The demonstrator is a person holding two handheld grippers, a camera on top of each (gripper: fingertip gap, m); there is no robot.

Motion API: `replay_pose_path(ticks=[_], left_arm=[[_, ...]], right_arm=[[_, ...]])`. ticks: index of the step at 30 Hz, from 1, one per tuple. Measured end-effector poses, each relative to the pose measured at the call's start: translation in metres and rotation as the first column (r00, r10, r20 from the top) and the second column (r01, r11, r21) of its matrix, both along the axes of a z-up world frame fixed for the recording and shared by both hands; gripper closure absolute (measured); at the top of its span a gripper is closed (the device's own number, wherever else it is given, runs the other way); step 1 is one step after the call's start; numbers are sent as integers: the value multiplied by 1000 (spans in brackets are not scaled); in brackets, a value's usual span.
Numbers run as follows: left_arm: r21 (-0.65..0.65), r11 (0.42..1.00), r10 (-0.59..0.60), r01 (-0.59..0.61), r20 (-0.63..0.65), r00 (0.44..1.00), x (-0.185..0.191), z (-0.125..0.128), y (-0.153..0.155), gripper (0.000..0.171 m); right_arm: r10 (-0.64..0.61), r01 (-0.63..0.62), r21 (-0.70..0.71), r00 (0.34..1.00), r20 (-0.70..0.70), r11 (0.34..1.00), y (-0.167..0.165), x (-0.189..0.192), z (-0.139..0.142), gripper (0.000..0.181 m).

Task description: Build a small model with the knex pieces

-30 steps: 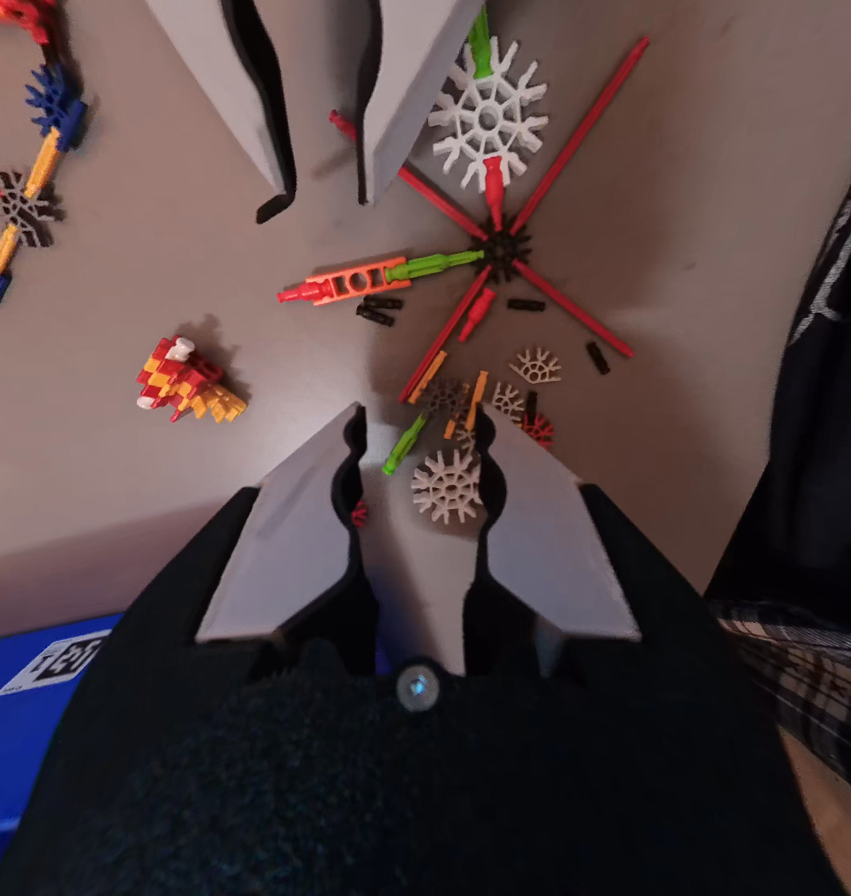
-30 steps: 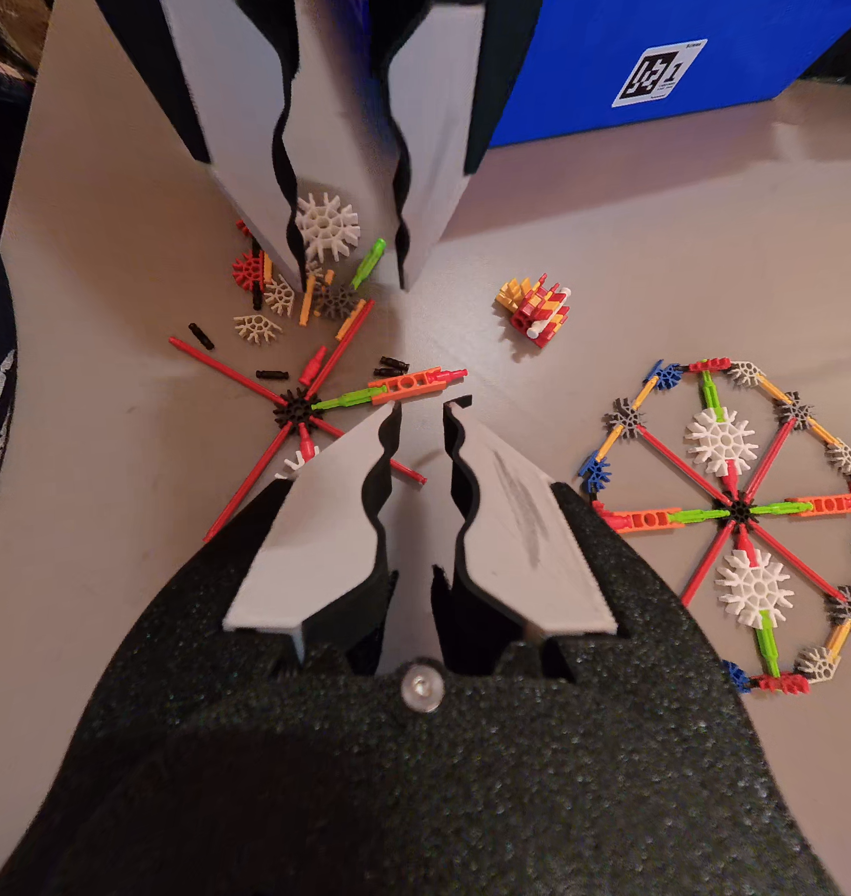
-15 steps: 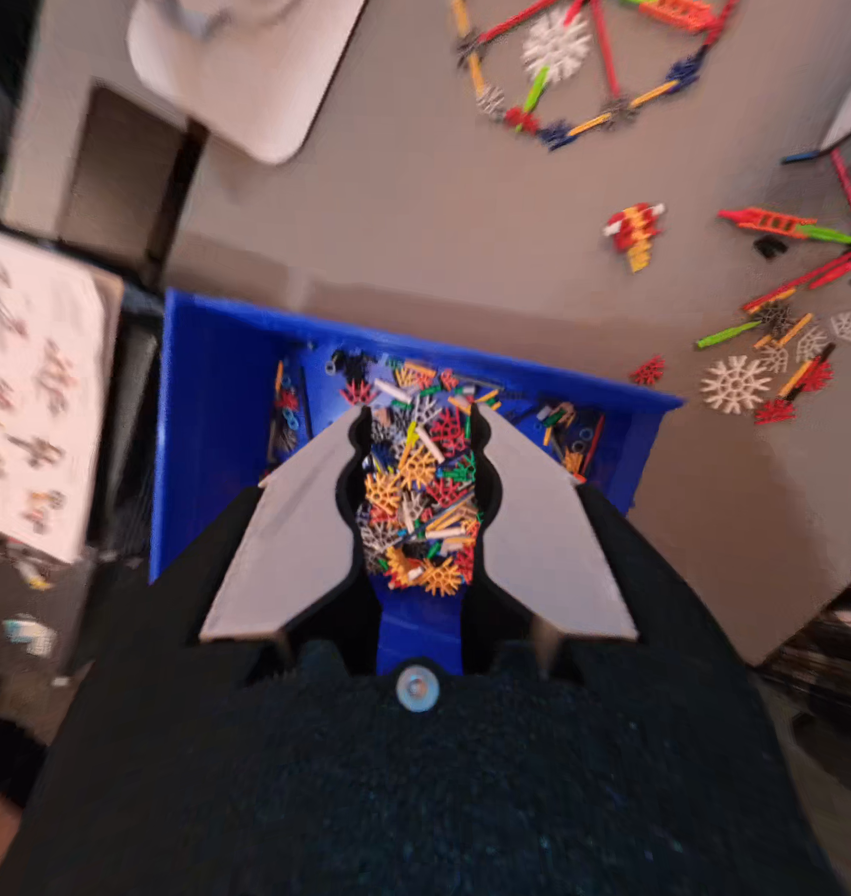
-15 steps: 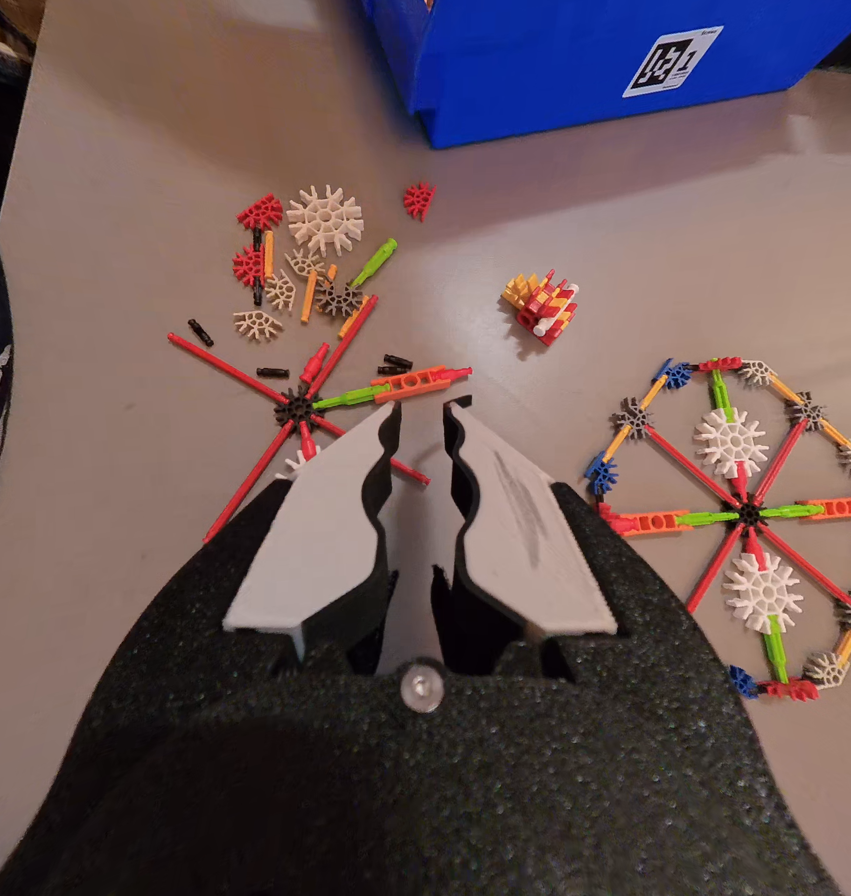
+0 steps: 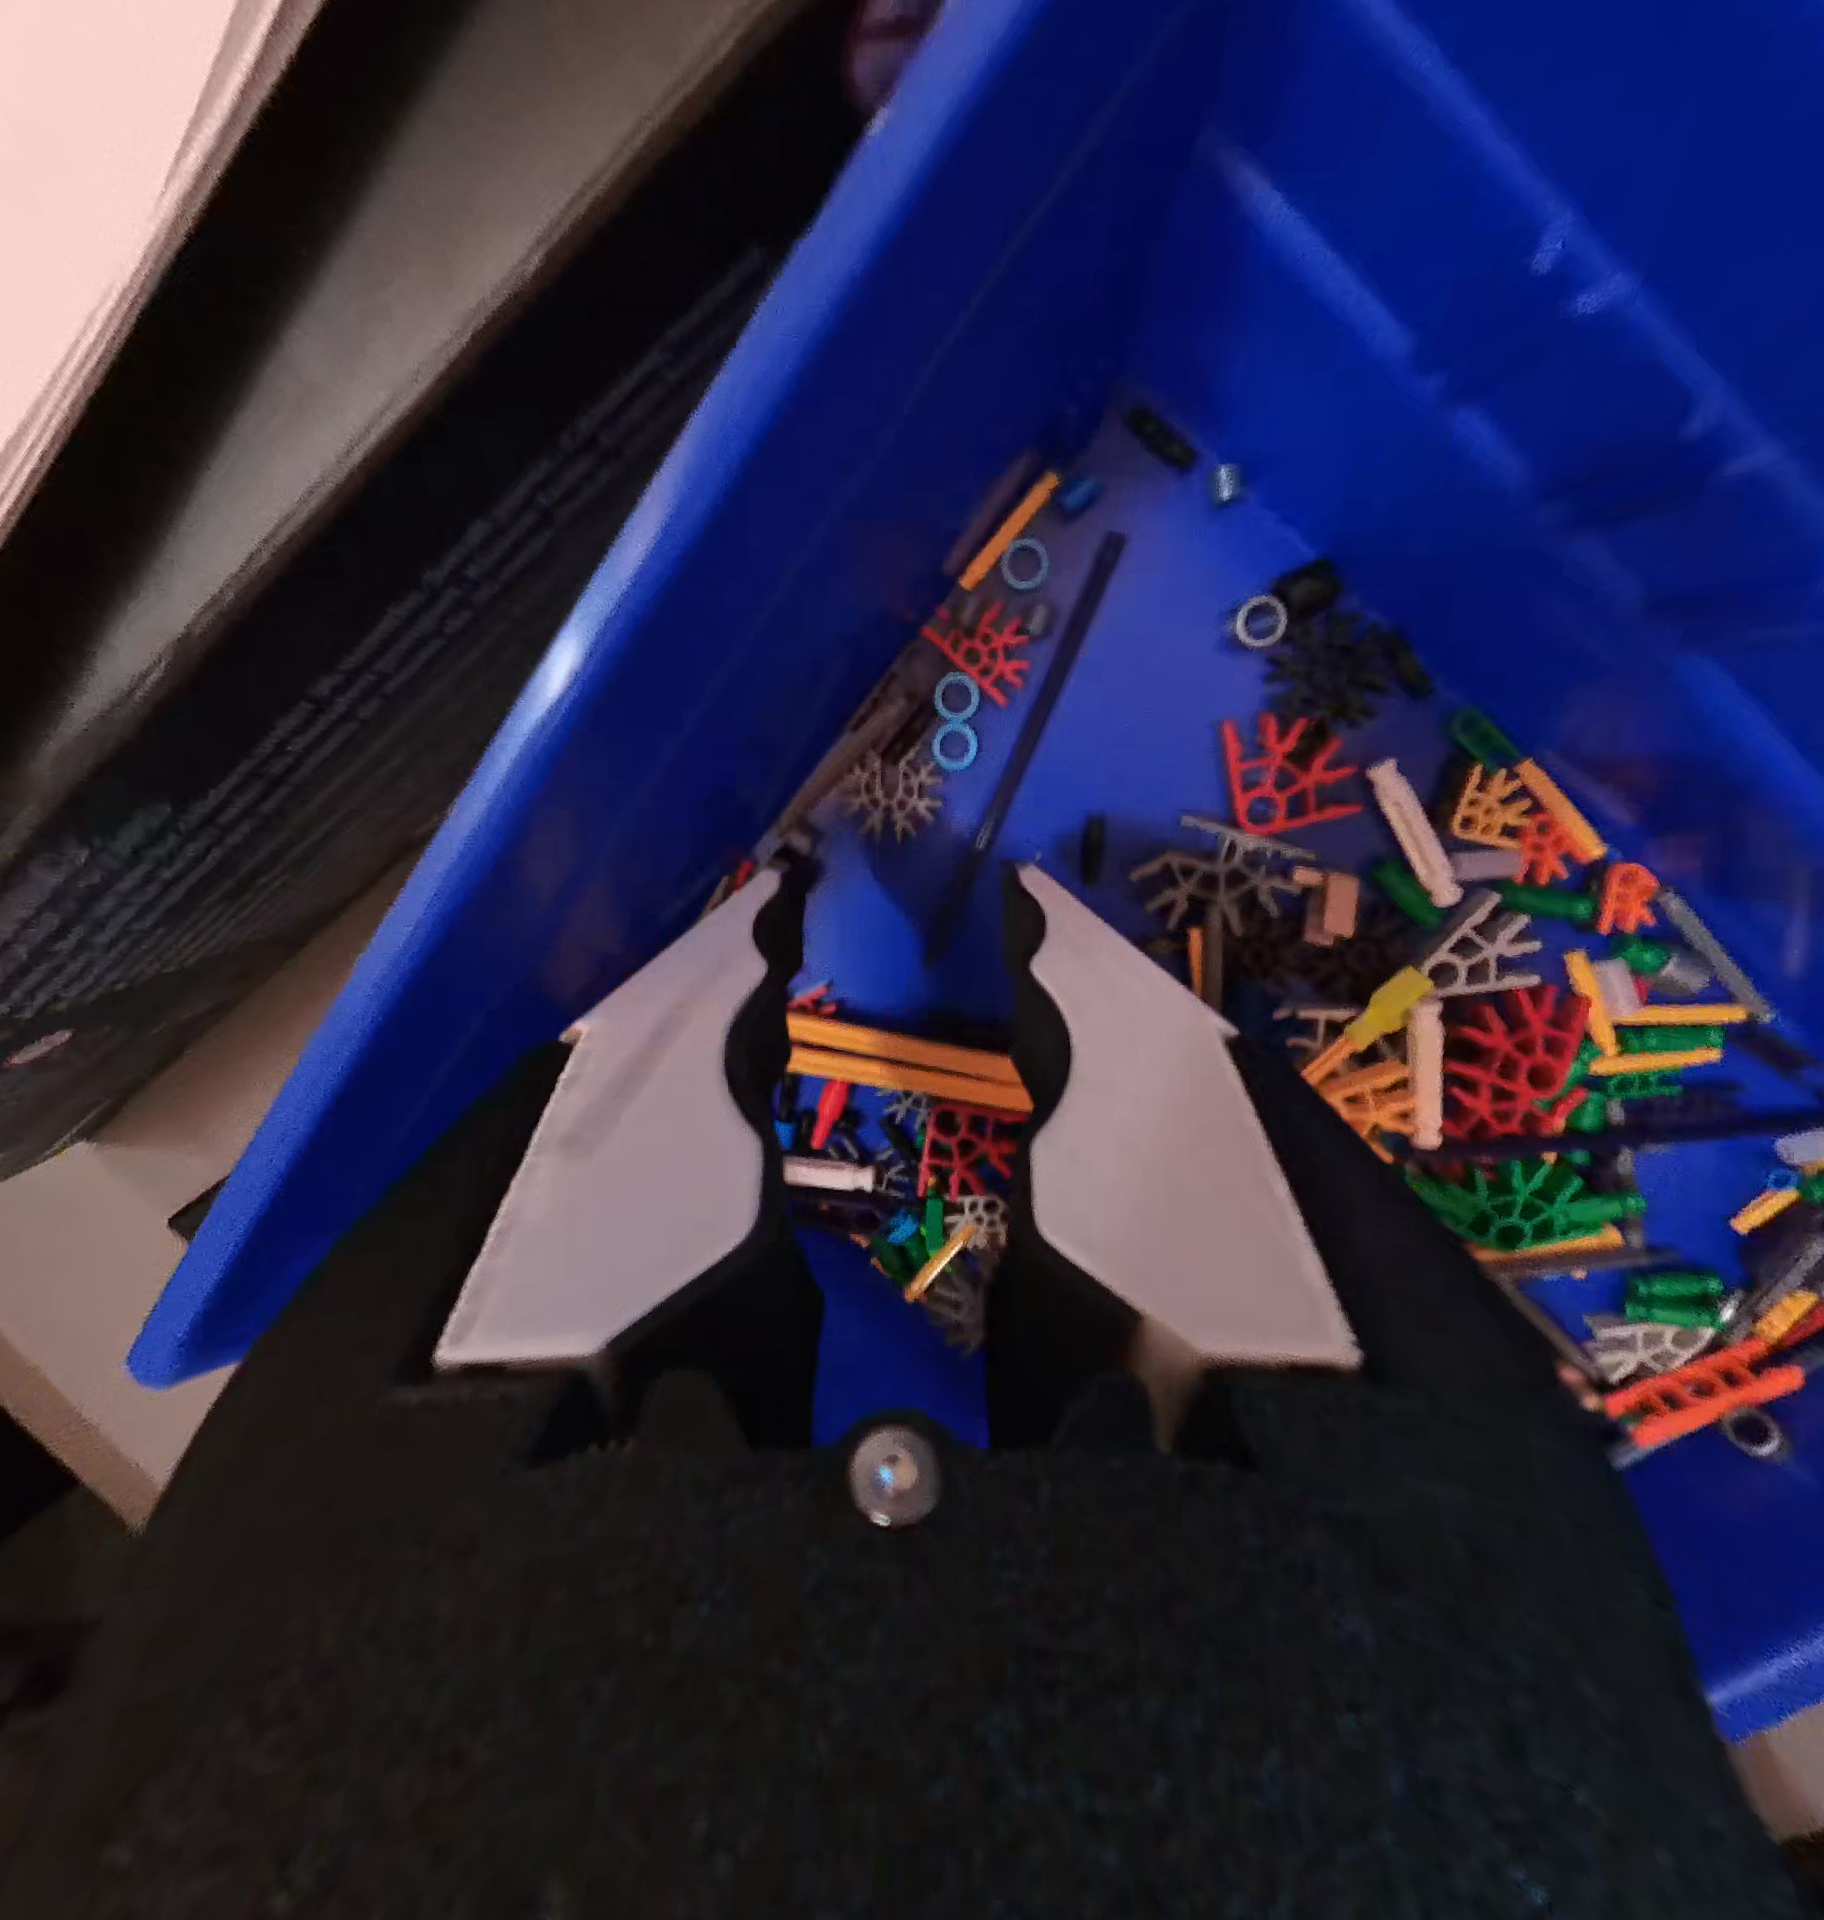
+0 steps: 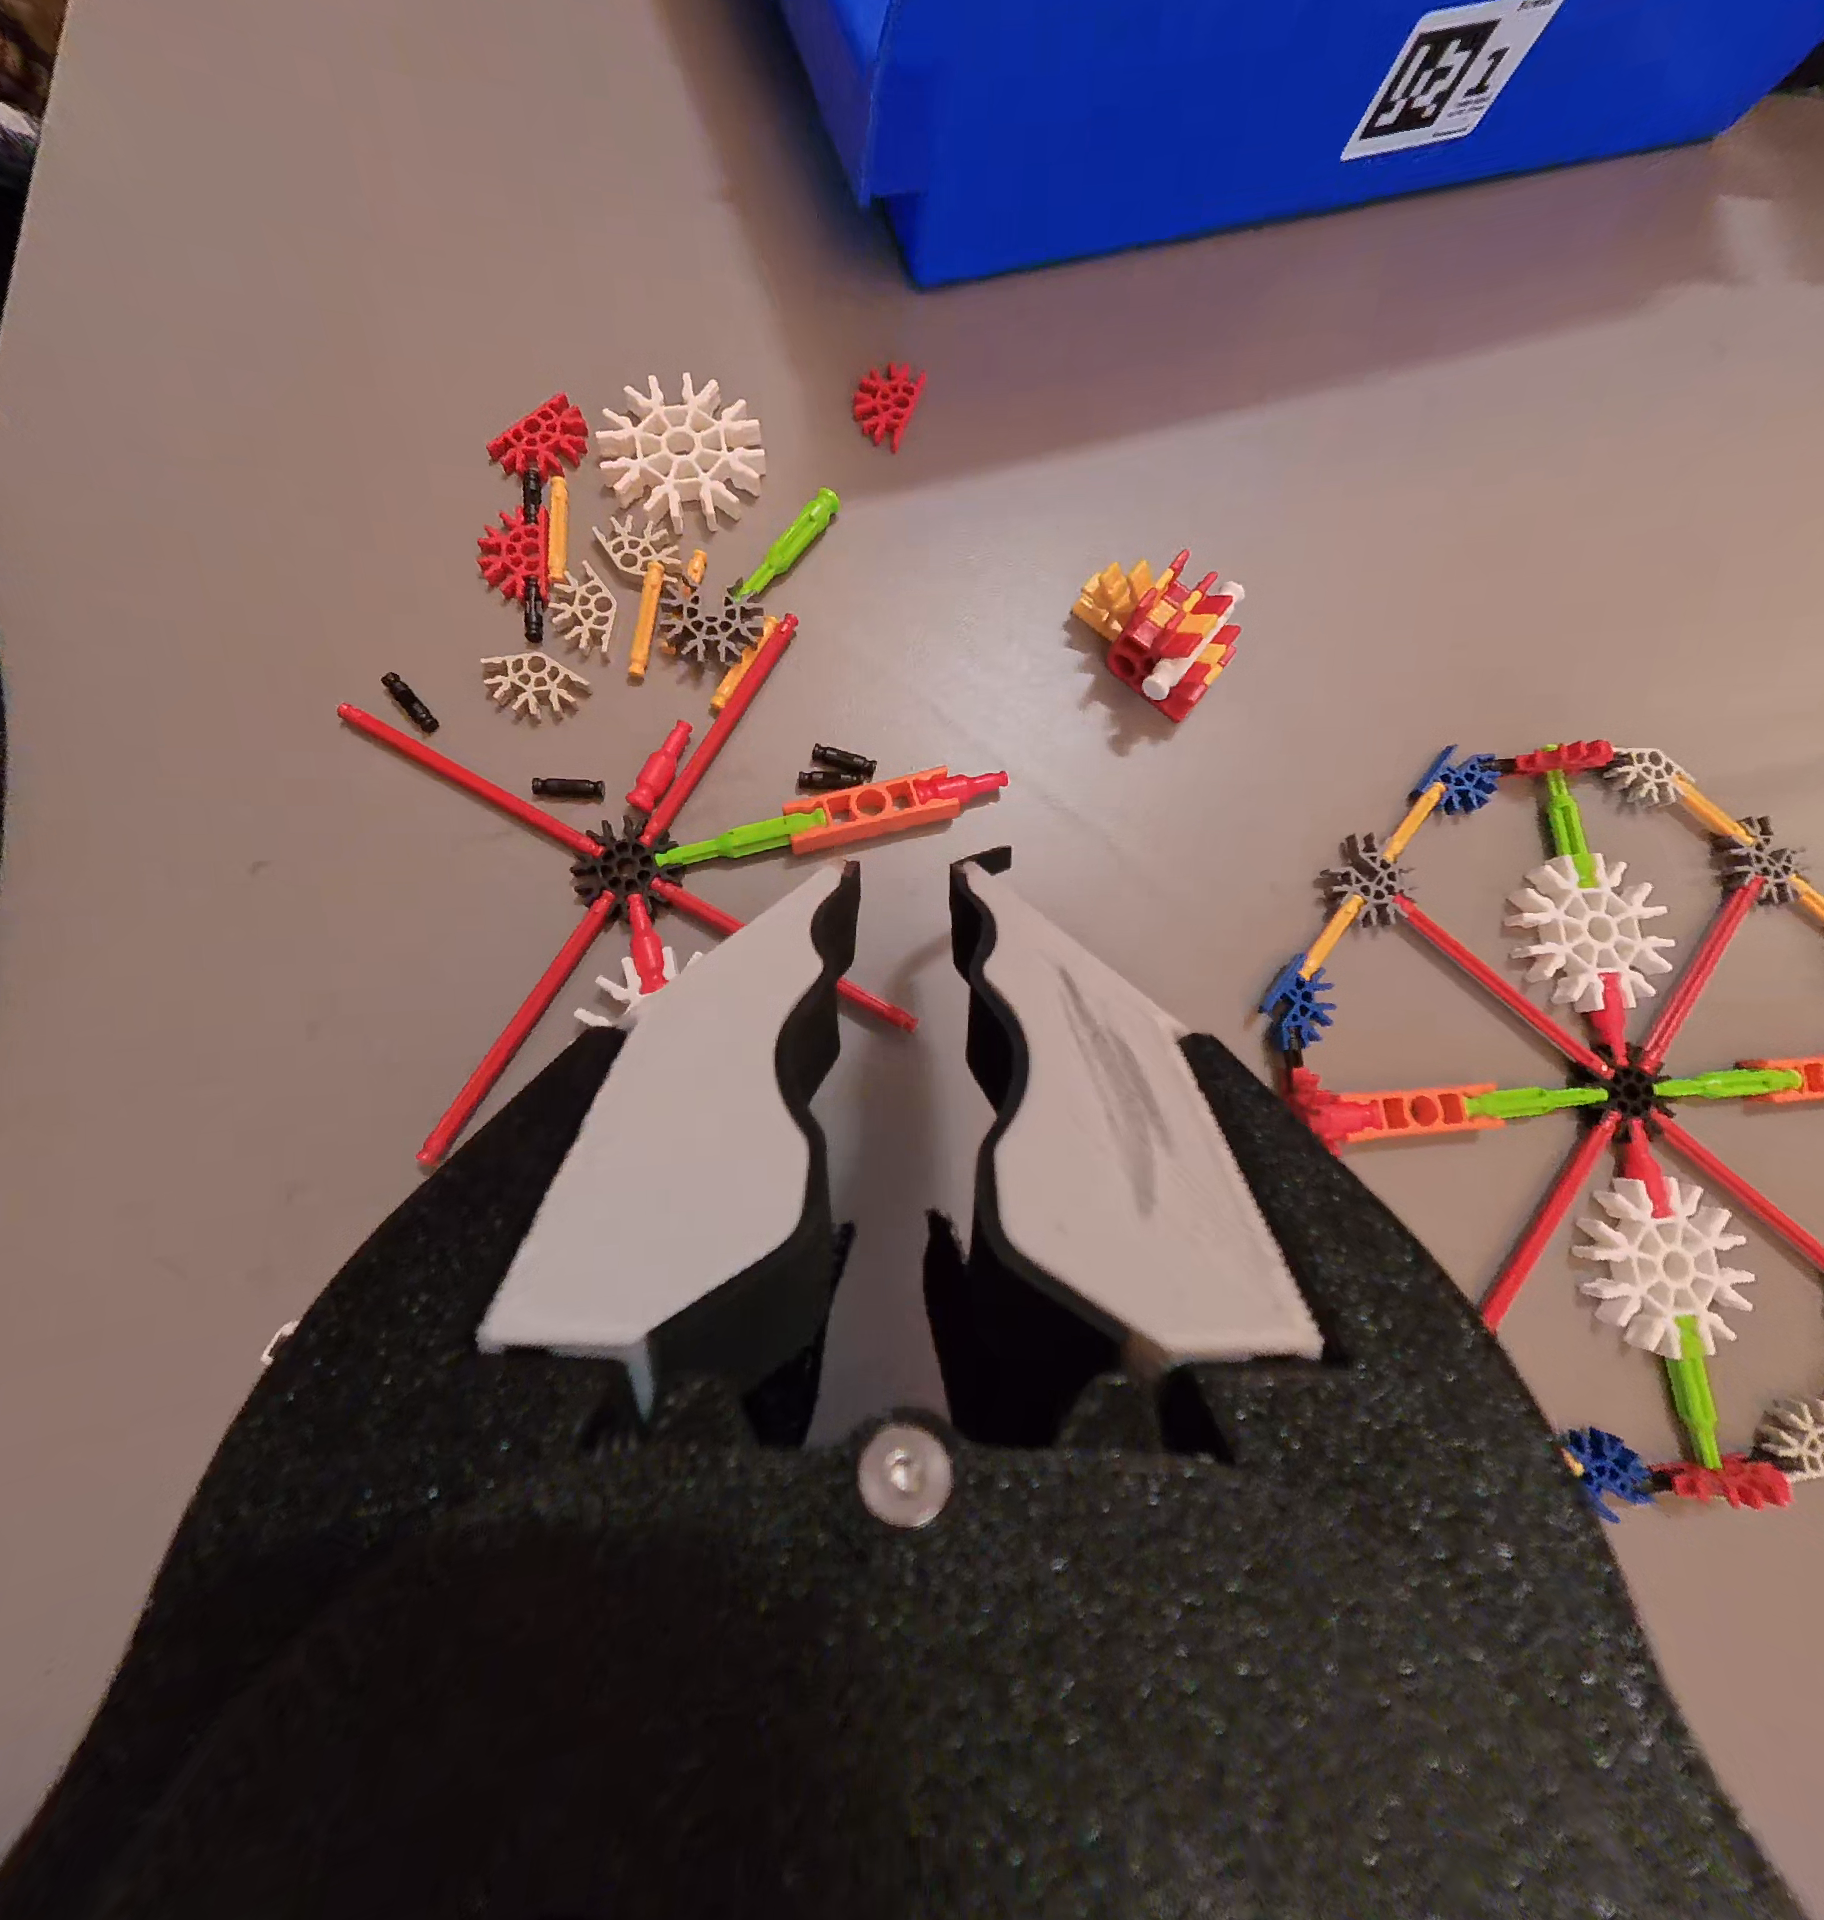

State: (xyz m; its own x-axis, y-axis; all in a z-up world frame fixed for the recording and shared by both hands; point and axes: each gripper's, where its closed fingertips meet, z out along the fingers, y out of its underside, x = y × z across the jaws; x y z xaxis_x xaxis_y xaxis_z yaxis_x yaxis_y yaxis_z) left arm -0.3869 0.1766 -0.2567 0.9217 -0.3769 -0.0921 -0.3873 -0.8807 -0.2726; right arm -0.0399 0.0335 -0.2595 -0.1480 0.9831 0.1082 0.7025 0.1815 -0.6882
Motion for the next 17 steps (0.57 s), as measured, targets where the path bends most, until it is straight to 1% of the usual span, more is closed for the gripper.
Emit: replay_pose_path(ticks=[2, 5, 7, 11, 17], left_arm=[[7, 1000, 22, -22, 26, 999, 7, -2, 6, 137], [-7, 999, 39, -39, -55, 998, -1, -15, 10, 138], [-13, 998, 56, -57, -46, 997, -1, -22, 11, 140], [6, 996, 85, -85, -39, 996, -3, -24, 15, 144], [6, 996, 94, -94, -44, 995, -5, -24, 14, 142]], right_arm=[[0, 0, 0, 1000, -1, 1000, 0, 0, 0, 164], [5, -5, 5, 1000, -6, 1000, -2, 0, 3, 164], [7, -7, 10, 1000, -12, 1000, -2, -1, 5, 164], [9, -9, 19, 1000, -24, 1000, -4, -1, 10, 165], [13, -13, 27, 999, -30, 1000, -5, -1, 12, 165]])
